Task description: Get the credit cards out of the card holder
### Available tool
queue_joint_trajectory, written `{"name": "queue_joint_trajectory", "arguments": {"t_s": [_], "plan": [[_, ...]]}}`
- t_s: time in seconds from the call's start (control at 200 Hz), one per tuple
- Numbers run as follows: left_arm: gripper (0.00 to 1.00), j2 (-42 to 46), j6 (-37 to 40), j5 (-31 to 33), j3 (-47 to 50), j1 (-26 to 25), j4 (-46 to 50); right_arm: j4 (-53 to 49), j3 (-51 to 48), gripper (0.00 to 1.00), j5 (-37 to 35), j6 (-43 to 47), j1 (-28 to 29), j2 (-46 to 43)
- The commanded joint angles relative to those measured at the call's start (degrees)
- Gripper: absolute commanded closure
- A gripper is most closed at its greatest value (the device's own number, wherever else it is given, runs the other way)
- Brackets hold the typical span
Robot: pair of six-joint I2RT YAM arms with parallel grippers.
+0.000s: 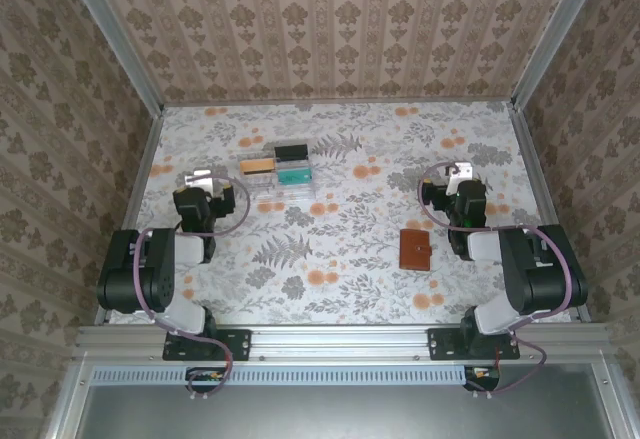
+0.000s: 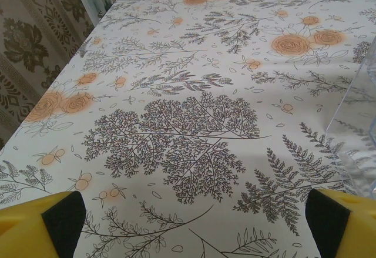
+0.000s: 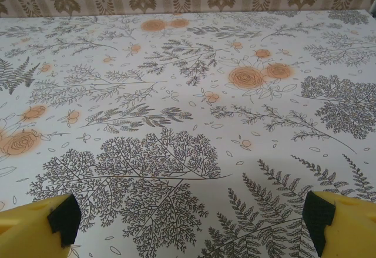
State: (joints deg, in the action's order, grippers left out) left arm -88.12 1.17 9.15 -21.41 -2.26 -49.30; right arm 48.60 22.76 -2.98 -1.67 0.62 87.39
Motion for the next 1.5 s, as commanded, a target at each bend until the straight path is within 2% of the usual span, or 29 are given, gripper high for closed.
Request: {"name": "queue_joint_trajectory", "arguments": {"t_s": [0.0,0.765,0.805,0.87,0.975,1.05,1.13,1.24,1.33,1.395,1.495], "plan": [[0.00,0.1,0.9,-0.9,-1.1,-0.2,-1.0,-0.1,0.9,0.00,0.4,-0.2,-0.2,0.3],[0.00,1.3,0.4,-1.8,-1.6,0.4,0.6,0.3,0.7,0.00,0.3,-0.3,-0.2,0.0],[0.00,3.3,0.2,-1.2,-2.4,0.4,3.4,-1.3,1.2,0.00,-0.7,-0.6,-0.2,-1.1],[0.00,8.0,-0.4,0.5,-4.9,0.4,12.0,-10.0,3.9,0.00,-2.0,-1.3,-0.2,-5.3],[0.00,16.1,-5.2,7.7,-11.6,0.2,30.1,-24.9,9.2,0.00,-4.6,-4.6,-0.2,-12.1],[0.00,21.0,-12.9,12.0,-17.6,0.4,44.5,-30.7,10.7,0.00,-4.1,-8.0,-0.2,-16.8],[0.00,25.0,-25.4,14.1,-25.3,1.2,62.6,-35.4,11.6,0.00,-3.5,-15.5,-0.2,-22.1],[0.00,28.3,-28.5,4.6,-30.1,2.1,74.5,-51.4,16.6,0.00,-5.7,-27.9,-0.3,-27.2],[0.00,31.1,-31.0,-2.8,-29.3,1.6,76.4,-62.0,20.7,0.00,-1.2,-29.2,-0.5,-27.9],[0.00,32.8,-32.7,-5.3,-28.5,-0.2,77.5,-67.4,21.8,0.00,1.3,-30.2,0.0,-28.0],[0.00,34.3,-33.8,-5.3,-28.1,-5.5,79.1,-77.3,22.8,0.00,-2.7,-31.5,3.7,-28.4]]}}
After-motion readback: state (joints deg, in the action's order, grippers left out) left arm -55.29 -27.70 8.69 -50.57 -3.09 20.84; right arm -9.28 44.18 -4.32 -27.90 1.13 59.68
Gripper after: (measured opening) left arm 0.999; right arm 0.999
